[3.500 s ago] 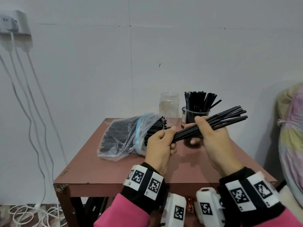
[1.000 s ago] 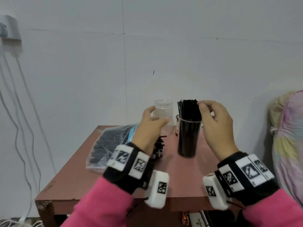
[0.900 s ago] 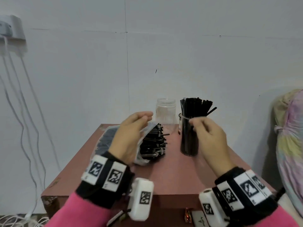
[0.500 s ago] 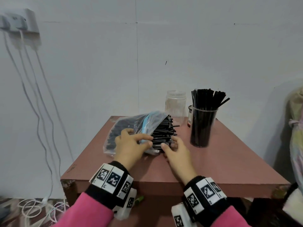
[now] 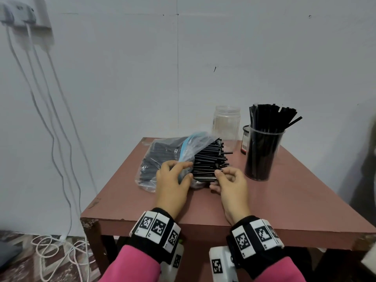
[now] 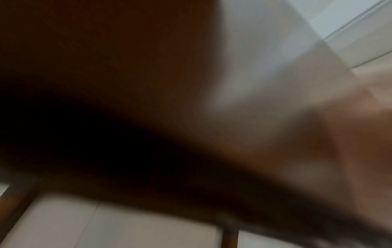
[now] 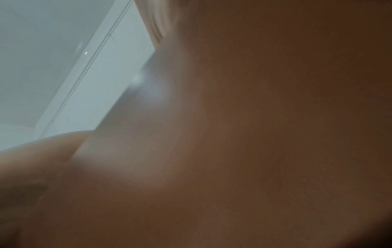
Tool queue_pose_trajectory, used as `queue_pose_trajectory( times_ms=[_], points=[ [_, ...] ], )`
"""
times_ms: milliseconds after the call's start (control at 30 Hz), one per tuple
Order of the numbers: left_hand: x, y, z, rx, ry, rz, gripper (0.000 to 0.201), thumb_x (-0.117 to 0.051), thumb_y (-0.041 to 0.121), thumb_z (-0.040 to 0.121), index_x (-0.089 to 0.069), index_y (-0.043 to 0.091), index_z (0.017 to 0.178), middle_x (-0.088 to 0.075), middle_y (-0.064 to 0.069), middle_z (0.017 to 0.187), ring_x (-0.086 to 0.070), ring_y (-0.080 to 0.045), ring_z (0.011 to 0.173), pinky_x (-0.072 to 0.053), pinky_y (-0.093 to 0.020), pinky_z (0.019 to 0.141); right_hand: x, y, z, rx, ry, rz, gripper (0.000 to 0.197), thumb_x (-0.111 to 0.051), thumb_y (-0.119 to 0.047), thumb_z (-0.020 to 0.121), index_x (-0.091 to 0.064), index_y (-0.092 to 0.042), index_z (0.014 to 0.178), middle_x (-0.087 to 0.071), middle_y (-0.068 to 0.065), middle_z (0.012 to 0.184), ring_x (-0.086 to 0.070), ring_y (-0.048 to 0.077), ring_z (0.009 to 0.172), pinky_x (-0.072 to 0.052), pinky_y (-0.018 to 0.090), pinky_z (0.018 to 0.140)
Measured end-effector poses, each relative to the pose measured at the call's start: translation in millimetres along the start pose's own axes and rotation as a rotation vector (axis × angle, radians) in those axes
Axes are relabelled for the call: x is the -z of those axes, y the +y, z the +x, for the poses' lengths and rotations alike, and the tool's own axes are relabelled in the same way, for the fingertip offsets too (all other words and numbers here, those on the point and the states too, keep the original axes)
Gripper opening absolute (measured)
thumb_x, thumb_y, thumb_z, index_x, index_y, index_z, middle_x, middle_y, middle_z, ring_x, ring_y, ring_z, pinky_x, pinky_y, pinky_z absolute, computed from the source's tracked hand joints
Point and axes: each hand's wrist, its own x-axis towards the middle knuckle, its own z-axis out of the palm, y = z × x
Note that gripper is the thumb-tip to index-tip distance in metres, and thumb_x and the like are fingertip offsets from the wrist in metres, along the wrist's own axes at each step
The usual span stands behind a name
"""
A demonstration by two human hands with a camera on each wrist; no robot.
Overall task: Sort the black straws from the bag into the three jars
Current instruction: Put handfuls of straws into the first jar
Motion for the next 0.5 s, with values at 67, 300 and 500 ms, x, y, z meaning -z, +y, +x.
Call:
queue_pose_trajectory(
  times_ms=[67,300,500],
  points=[
    [-0.2,-1.1,0.0,-0.019,-0.013,-0.014,0.032,-0.067,0.011,0.085,-0.069,0.035,0.107,-0.045,0.005,0.111,-0.041,-0.018,0.115,-0.028,-0.022,0.097,-0.6,0.3,1.3,-0.003,-0.020,0.009,0.017,-0.068,-0.024,0.089,-0.054,-0.024,0.099,-0.066,0.005,0.088,-0.070,0.013,0.064,-0.057,0.048,0.080],
    [-2.5,-4.3,0.0,-0.071,-0.025,0.024,0.043,-0.065,0.009,0.088,-0.061,0.046,0.108,-0.041,0.005,0.117,-0.040,-0.023,0.117,-0.033,-0.033,0.103,-0.8,3.4,1.5,-0.006,-0.047,0.007,0.009,-0.071,-0.017,0.087,-0.066,-0.021,0.094,-0.071,0.003,0.091,-0.071,0.009,0.070,-0.058,0.043,0.083],
    [-2.3,-4.8,-0.5,-0.024,-0.060,0.085,0.039,-0.063,0.017,0.090,-0.061,0.034,0.125,-0.042,-0.003,0.133,-0.033,-0.021,0.121,-0.020,-0.022,0.102,1.8,1.2,2.2,0.032,0.002,0.061,0.015,-0.069,-0.023,0.088,-0.061,-0.030,0.098,-0.069,-0.002,0.089,-0.068,0.009,0.064,-0.057,0.043,0.079]
  ],
)
